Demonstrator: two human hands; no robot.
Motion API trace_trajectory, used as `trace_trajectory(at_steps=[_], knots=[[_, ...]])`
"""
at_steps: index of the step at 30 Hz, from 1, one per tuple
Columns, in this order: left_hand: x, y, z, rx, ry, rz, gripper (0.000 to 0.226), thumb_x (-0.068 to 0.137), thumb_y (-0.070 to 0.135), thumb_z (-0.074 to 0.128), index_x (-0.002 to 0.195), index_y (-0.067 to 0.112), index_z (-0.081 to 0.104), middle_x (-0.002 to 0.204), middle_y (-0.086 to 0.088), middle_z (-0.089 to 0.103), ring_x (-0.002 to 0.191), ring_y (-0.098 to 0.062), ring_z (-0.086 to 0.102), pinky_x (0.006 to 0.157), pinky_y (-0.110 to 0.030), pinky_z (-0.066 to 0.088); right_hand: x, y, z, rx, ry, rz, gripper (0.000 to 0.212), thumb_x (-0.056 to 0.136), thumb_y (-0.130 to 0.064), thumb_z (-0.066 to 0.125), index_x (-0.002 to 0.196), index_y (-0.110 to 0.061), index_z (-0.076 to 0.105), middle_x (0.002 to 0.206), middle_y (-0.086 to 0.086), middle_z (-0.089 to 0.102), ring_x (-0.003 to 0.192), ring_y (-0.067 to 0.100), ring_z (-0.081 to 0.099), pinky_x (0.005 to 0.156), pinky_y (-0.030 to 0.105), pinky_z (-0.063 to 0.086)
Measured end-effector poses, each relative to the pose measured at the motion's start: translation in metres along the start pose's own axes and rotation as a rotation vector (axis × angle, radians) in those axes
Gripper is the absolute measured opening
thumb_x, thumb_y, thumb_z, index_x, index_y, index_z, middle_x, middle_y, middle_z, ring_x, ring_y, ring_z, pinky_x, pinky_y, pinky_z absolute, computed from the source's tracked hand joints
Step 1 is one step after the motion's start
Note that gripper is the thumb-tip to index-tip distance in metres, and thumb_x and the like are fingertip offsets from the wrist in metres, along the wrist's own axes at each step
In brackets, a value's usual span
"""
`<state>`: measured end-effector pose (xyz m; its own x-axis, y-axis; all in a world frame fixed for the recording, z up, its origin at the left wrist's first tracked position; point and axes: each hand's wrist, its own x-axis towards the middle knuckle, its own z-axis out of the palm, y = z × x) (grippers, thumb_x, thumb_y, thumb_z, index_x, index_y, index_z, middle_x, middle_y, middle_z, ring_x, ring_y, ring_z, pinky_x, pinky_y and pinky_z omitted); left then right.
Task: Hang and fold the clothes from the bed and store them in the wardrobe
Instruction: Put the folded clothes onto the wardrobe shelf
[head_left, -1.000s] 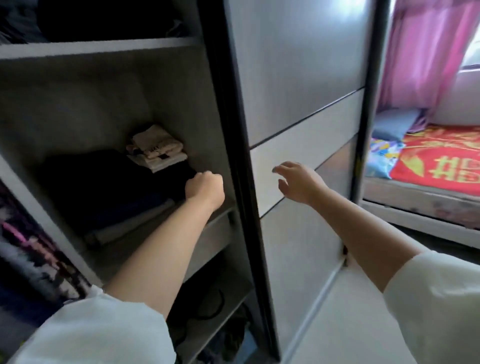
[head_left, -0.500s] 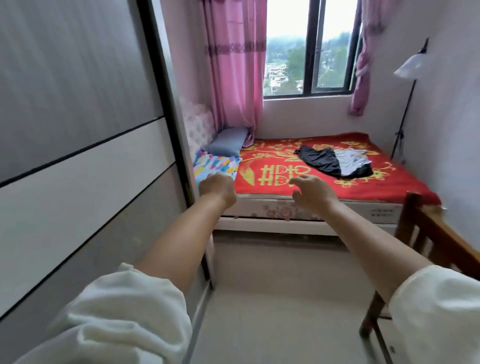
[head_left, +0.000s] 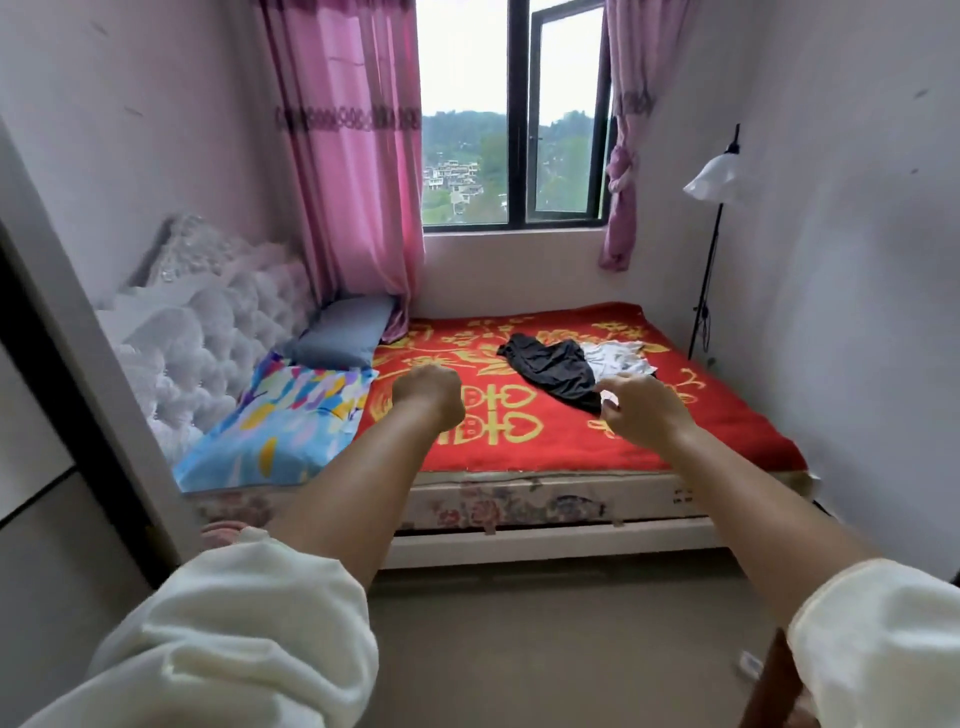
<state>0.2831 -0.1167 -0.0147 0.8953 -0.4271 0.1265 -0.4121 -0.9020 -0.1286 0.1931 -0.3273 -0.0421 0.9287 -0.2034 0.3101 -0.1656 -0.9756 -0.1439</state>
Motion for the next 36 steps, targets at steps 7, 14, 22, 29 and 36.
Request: trace_trajectory(at_steps=[7, 14, 22, 29, 36], knots=[[0.195, 0.005, 0.007, 0.04, 0.04, 0.088, 0.032, 0.093, 0.019, 0.043, 0.12, 0.007, 0.055, 0.126, -0.012, 0.05, 0.119, -0.027, 0.046, 0.087, -0.036, 0.044, 0.165, 0.054, 0.027, -0.017, 0.079, 0.096, 0.034, 0.088, -0.009, 0.047, 0.119, -0.006, 0.058, 0.124, 0.013, 0.059, 0.116, 0.025, 0.053, 0.096, 0.033, 0.043], [0.377, 0.062, 0.052, 0.035, 0.012, 0.192, 0.022, 0.092, 0.018, 0.045, 0.106, 0.008, 0.06, 0.115, -0.008, 0.054, 0.109, -0.025, 0.051, 0.07, -0.031, 0.042, 0.298, 0.146, 0.075, 0.013, 0.047, 0.198, 0.039, 0.088, -0.006, 0.044, 0.126, -0.01, 0.056, 0.13, 0.009, 0.055, 0.121, 0.021, 0.049, 0.092, 0.025, 0.038], [0.564, 0.122, 0.107, -0.017, -0.045, 0.194, 0.019, 0.095, 0.02, 0.042, 0.09, 0.009, 0.057, 0.103, -0.007, 0.052, 0.098, -0.025, 0.053, 0.063, -0.03, 0.04, 0.451, 0.263, 0.156, 0.046, -0.119, 0.279, 0.036, 0.091, -0.01, 0.043, 0.126, -0.01, 0.055, 0.133, 0.011, 0.051, 0.122, 0.024, 0.046, 0.093, 0.029, 0.038], [0.698, 0.141, 0.189, -0.011, -0.237, 0.16, 0.021, 0.096, 0.021, 0.04, 0.097, 0.009, 0.058, 0.106, -0.006, 0.051, 0.098, -0.024, 0.053, 0.067, -0.031, 0.044, 0.569, 0.327, 0.258, 0.115, -0.319, 0.316, 0.036, 0.092, -0.01, 0.04, 0.125, -0.008, 0.055, 0.124, 0.01, 0.058, 0.111, 0.026, 0.055, 0.089, 0.037, 0.048], [0.82, 0.146, 0.292, -0.057, -0.4, 0.16, 0.016, 0.094, 0.018, 0.04, 0.086, 0.011, 0.052, 0.106, -0.008, 0.056, 0.096, -0.027, 0.055, 0.066, -0.033, 0.044, 0.659, 0.366, 0.372, 0.106, -0.483, 0.354, 0.033, 0.091, -0.01, 0.04, 0.118, -0.01, 0.059, 0.118, 0.01, 0.06, 0.105, 0.027, 0.056, 0.082, 0.033, 0.046]])
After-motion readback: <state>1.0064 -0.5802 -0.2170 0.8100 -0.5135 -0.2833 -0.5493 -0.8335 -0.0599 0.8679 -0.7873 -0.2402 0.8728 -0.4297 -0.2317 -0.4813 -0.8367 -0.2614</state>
